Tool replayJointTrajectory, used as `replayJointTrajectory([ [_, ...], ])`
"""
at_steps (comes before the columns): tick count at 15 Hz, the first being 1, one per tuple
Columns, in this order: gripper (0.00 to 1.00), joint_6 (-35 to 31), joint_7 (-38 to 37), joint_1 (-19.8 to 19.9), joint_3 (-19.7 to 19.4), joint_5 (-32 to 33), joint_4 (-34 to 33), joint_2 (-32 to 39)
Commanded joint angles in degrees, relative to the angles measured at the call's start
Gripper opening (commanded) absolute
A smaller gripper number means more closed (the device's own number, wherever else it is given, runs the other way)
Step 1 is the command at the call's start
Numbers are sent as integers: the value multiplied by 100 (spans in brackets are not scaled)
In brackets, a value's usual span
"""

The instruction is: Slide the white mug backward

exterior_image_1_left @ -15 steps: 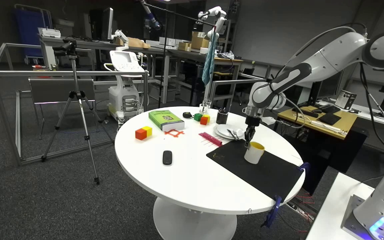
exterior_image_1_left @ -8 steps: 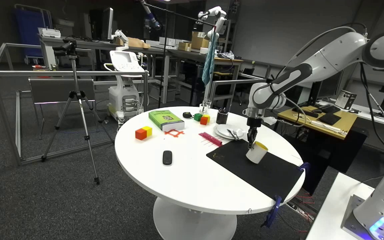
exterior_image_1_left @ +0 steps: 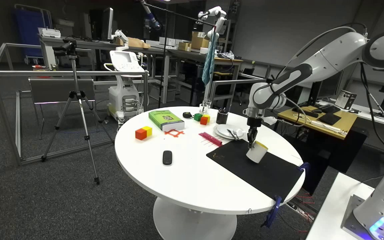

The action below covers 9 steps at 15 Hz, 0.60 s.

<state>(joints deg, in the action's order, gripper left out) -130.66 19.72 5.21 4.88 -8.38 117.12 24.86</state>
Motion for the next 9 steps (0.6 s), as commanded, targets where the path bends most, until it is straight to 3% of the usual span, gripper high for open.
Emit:
replayJointTrajectory([
  [1,0,-183,-115,-10,-30,-63,96,-123],
  [9,0,-775,-323,-21,-31,-66,127,-92],
])
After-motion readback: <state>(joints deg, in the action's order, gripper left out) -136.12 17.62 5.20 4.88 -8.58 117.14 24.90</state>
